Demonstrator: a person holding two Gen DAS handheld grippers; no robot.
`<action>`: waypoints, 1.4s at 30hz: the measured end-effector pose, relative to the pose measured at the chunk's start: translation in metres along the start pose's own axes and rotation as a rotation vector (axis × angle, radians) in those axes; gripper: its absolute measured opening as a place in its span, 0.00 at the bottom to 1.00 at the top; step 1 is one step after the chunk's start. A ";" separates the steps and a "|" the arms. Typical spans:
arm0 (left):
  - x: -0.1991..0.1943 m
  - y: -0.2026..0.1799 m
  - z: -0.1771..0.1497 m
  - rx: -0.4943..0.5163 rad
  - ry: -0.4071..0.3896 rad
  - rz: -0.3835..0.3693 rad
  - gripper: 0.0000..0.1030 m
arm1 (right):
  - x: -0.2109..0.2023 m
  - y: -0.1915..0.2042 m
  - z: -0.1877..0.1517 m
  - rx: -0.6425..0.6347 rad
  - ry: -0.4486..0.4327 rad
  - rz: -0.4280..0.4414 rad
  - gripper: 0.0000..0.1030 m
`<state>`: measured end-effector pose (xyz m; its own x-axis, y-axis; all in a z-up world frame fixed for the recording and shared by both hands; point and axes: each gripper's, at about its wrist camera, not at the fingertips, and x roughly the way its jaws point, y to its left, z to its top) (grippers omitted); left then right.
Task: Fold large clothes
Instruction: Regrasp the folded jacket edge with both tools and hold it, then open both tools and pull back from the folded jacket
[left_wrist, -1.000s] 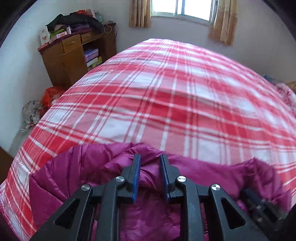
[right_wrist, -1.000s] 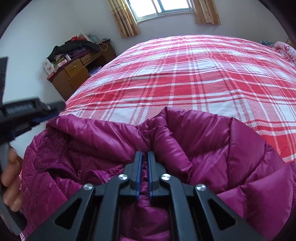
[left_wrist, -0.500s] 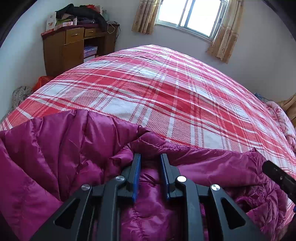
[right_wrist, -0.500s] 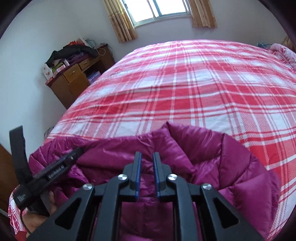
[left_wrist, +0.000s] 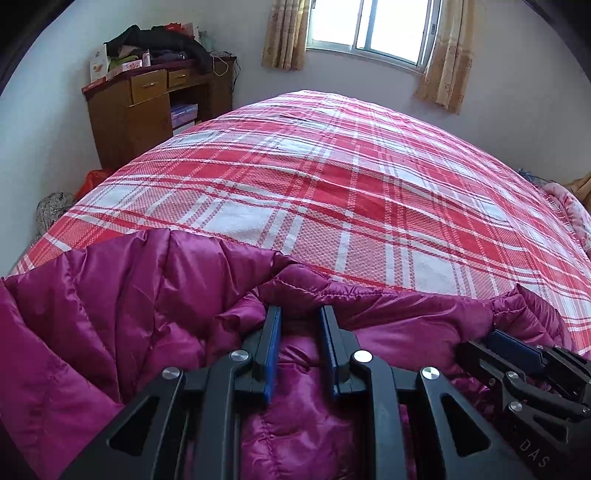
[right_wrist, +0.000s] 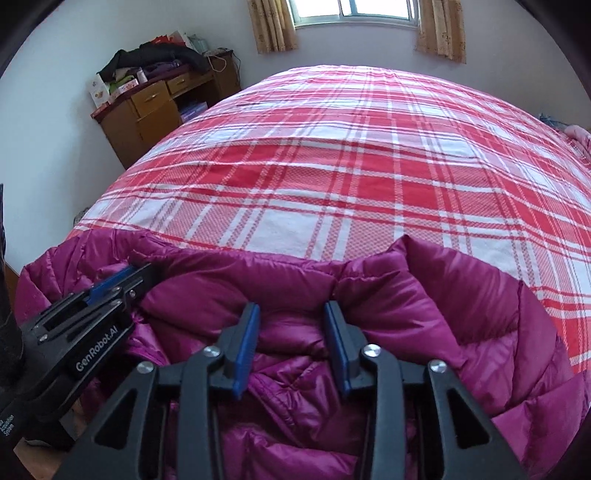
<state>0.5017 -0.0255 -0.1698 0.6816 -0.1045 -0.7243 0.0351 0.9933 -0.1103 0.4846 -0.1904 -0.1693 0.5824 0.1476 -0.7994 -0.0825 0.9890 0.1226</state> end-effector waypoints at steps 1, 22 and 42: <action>0.000 0.001 0.000 -0.002 0.000 -0.001 0.22 | -0.004 -0.001 0.000 -0.013 0.004 -0.015 0.35; -0.004 -0.001 0.001 0.011 -0.007 0.010 0.22 | -0.020 -0.035 -0.020 -0.002 -0.102 -0.050 0.17; -0.346 0.141 -0.132 0.117 -0.193 -0.239 0.22 | -0.341 -0.055 -0.193 -0.047 -0.382 0.004 0.62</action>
<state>0.1748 0.1436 -0.0246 0.7696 -0.3347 -0.5437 0.2867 0.9421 -0.1741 0.1342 -0.2940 -0.0172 0.8406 0.1474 -0.5212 -0.1168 0.9889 0.0914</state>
